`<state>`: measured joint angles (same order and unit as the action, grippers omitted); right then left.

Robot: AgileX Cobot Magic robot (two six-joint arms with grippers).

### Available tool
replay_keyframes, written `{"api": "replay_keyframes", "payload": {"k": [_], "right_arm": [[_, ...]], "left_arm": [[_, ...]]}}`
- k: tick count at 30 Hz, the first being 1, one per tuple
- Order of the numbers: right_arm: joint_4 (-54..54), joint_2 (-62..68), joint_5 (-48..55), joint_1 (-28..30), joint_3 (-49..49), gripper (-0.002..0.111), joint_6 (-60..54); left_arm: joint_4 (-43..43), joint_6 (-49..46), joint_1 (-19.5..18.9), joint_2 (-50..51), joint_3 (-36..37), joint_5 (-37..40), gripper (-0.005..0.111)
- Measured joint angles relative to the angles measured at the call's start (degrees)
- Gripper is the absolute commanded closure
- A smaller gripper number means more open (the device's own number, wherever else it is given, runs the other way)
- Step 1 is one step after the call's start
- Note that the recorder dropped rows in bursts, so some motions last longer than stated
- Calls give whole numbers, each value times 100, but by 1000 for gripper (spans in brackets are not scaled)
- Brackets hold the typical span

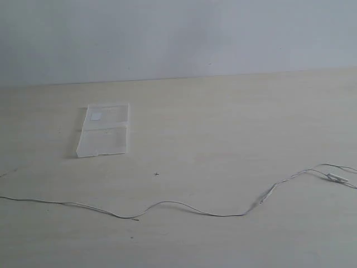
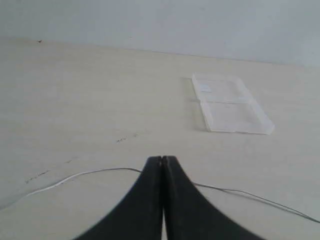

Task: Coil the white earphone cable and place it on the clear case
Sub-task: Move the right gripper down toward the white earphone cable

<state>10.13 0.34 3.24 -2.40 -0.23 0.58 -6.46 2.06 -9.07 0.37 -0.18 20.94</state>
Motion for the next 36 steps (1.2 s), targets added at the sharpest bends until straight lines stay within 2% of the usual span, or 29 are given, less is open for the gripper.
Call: {"api": "replay_keyframes", "payload": {"k": [3,6,8,12,16,22,32,34,36], "right_arm": [[71,0,-804,0,-81,108,-12],[87,71,-729,0,-607,108,-108],[73,358,-324,0,-1204,108,-325],[-116,1550,1230,0,-2409,108,-715],[-189,2658,1903,0,-3218,108,-785],[45,3666,1381,0,-3768,108,-697],[672,4547,992,0,-3839,108,-620],[954,4927,1003,-38,-3963,108,-910],[1409,5615,1760,-348,-4488,108,-2445]], "left_arm": [[0,0,0,0,0,0,107],[0,0,0,0,0,0,107],[0,0,0,0,0,0,107],[0,0,0,0,0,0,107],[0,0,0,0,0,0,107],[0,0,0,0,0,0,107],[0,0,0,0,0,0,107],[0,0,0,0,0,0,107],[0,0,0,0,0,0,107]]}}
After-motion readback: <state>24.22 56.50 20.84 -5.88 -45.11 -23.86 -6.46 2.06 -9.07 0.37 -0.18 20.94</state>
